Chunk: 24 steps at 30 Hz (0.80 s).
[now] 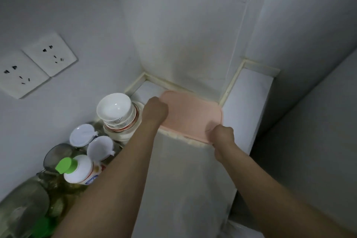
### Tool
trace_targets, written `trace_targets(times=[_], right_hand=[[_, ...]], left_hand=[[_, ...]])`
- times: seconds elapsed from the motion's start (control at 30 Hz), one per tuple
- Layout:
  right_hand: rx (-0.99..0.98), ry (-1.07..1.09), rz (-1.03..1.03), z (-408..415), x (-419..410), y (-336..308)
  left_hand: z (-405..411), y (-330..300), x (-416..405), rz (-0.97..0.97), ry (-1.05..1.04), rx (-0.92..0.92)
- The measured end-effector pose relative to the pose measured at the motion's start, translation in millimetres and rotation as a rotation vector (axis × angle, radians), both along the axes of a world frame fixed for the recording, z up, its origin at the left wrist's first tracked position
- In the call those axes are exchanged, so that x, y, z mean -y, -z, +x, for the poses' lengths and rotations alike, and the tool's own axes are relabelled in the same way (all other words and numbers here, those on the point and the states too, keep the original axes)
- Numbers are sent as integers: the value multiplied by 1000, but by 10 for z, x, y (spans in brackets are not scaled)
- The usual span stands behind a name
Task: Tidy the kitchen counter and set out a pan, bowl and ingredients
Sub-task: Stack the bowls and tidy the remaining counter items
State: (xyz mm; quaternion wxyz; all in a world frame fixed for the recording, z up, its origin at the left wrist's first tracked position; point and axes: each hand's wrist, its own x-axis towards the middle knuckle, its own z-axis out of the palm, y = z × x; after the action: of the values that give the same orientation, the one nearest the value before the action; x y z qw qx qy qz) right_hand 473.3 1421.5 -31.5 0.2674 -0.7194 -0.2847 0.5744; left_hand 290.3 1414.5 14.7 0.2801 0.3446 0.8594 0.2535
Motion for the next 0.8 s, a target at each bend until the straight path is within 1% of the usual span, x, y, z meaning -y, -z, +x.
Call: trace_targets(times=[0.07, 0.17, 0.23, 0.33, 0.4, 0.43, 0.47, 0.53, 0.57, 0.6, 0.67, 0.73, 0.8], right_hand=[[19, 49, -26, -84, -72, 130], [76, 4, -76, -175, -132, 302], [130, -86, -91, -183, -120, 352], [156, -208, -21, -161, -124, 428], [208, -316, 42, -132, -146, 442], [236, -376, 60, -116, -168, 440], [259, -429, 53, -100, -194, 438], [255, -502, -7, -93, -254, 397], [236, -509, -40, -94, -290, 376], [220, -502, -61, -99, -309, 352], [249, -507, -49, -98, -359, 336], [296, -532, -18, -82, -390, 336], [266, -568, -20, -102, -421, 317]], left_hand=[[-94, 177, -179, -33, 40, -15], [-160, 369, -315, -95, 84, -41], [-208, 489, -395, -130, 107, -48], [-266, 641, -503, -121, 126, -52], [-266, 690, -520, -107, 151, -86], [-258, 713, -511, -105, 177, -141], [-239, 744, -485, -103, 217, -238], [-147, 744, -382, -99, 312, -479], [-73, 712, -315, -101, 361, -549], [-3, 668, -227, -120, 415, -565], [99, 601, -111, -199, 525, -488], [106, 543, -72, -326, 640, -403], [49, 515, -116, -410, 728, -399]])
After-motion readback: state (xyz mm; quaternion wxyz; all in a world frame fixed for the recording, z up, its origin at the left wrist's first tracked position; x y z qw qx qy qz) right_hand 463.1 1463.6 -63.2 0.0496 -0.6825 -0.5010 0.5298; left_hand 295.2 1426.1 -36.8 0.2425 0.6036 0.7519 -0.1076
